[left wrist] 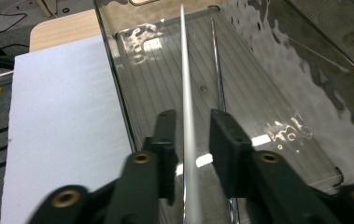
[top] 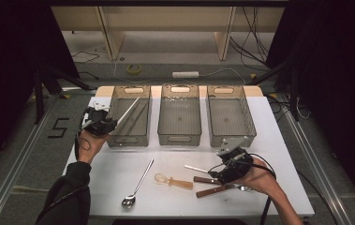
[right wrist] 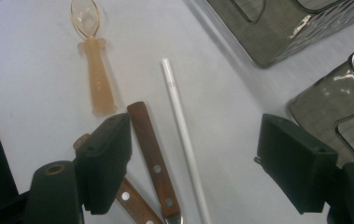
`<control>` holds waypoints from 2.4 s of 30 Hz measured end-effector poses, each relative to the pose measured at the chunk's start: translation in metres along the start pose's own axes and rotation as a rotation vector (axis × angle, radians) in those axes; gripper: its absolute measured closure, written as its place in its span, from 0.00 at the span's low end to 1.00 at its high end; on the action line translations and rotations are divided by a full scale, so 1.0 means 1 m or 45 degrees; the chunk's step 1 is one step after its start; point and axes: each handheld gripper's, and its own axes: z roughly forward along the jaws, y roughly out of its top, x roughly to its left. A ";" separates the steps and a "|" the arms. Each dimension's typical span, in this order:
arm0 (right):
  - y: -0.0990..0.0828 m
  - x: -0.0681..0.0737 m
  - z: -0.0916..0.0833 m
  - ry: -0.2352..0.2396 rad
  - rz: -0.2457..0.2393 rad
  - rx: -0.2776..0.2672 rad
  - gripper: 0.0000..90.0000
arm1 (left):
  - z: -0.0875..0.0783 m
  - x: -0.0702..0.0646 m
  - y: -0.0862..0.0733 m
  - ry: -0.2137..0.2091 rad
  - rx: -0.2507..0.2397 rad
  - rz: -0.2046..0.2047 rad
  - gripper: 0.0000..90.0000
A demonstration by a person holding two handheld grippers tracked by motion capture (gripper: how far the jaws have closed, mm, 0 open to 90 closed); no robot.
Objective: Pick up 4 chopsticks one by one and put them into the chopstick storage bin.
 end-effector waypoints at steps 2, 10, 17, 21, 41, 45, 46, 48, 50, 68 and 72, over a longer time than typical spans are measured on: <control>0.000 0.000 0.000 -0.001 -0.003 -0.004 0.30 | -0.002 0.000 0.001 -0.005 -0.004 -0.006 0.71; -0.001 -0.003 0.000 -0.019 0.010 -0.002 0.30 | -0.018 -0.006 0.004 -0.072 -0.047 -0.038 0.49; -0.003 -0.009 0.004 -0.007 0.019 0.087 0.34 | -0.039 -0.021 0.005 -0.225 -0.116 -0.003 0.35; -0.004 -0.010 0.011 -0.011 0.012 0.169 0.36 | -0.047 -0.032 0.002 -0.298 -0.131 0.019 0.28; -0.007 -0.024 0.036 0.044 -0.050 0.462 0.61 | -0.080 -0.090 -0.033 -0.542 -0.267 0.099 0.20; -0.007 -0.024 0.039 0.065 -0.057 0.489 0.66 | -0.082 -0.097 -0.043 -0.535 -0.280 0.122 0.19; -0.006 -0.023 0.040 0.062 -0.059 0.494 0.67 | -0.082 -0.098 -0.044 -0.536 -0.282 0.124 0.19; -0.006 -0.023 0.042 0.067 -0.067 0.506 0.70 | -0.083 -0.100 -0.047 -0.550 -0.287 0.119 0.19; -0.006 -0.023 0.044 0.078 -0.083 0.517 0.72 | -0.084 -0.101 -0.051 -0.554 -0.295 0.123 0.19; -0.005 -0.021 0.055 0.111 -0.083 0.593 0.89 | -0.088 -0.111 -0.069 -0.541 -0.279 0.178 0.19; -0.004 -0.022 0.056 0.121 -0.085 0.610 0.90 | -0.089 -0.112 -0.069 -0.542 -0.278 0.184 0.19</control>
